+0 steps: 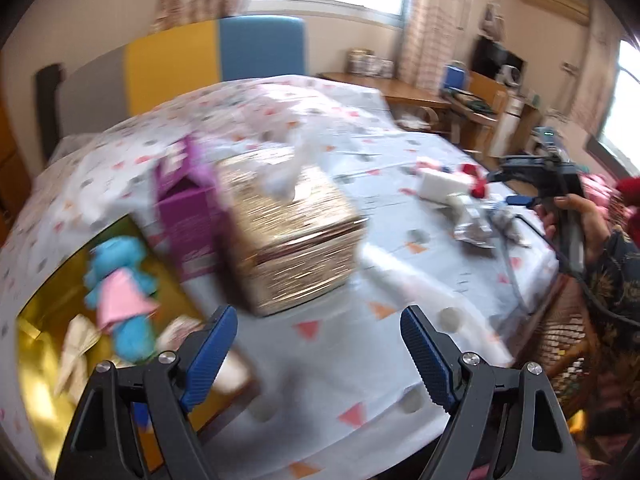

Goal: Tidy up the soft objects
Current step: 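Withdraw both tools from the tray toward the remaining items, then grasp the white wipes pack with the left tool while the right tool grasps the grey socks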

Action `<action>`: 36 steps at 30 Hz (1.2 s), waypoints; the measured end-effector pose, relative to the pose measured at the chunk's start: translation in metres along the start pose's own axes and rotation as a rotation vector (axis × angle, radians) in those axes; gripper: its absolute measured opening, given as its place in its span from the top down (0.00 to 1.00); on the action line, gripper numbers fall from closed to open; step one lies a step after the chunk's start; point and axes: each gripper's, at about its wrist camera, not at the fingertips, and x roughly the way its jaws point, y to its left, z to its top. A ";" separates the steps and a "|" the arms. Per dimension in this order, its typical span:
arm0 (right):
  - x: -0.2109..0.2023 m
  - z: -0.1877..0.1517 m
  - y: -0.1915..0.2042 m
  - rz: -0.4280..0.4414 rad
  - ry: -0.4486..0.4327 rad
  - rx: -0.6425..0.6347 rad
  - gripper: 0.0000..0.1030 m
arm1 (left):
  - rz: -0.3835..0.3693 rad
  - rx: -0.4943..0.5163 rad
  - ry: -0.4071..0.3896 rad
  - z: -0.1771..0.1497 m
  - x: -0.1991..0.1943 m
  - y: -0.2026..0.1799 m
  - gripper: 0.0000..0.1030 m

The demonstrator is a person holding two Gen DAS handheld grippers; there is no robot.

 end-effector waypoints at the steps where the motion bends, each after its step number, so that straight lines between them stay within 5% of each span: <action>1: -0.001 0.003 -0.003 -0.038 0.022 -0.014 0.36 | -0.021 0.023 0.004 0.006 0.004 -0.009 0.18; 7: -0.015 0.027 -0.039 -0.121 0.019 0.014 0.36 | -0.096 0.110 0.037 0.034 0.036 -0.059 0.18; 15: 0.011 0.038 -0.059 -0.173 0.130 0.022 0.36 | -0.149 0.174 0.124 0.060 0.094 -0.111 0.18; 23: 0.016 0.040 -0.075 -0.029 0.035 0.169 0.36 | -0.191 0.163 0.194 0.094 0.165 -0.149 0.18; 36: 0.016 0.043 -0.078 -0.029 0.034 0.177 0.36 | -0.202 0.172 0.322 0.117 0.251 -0.220 0.18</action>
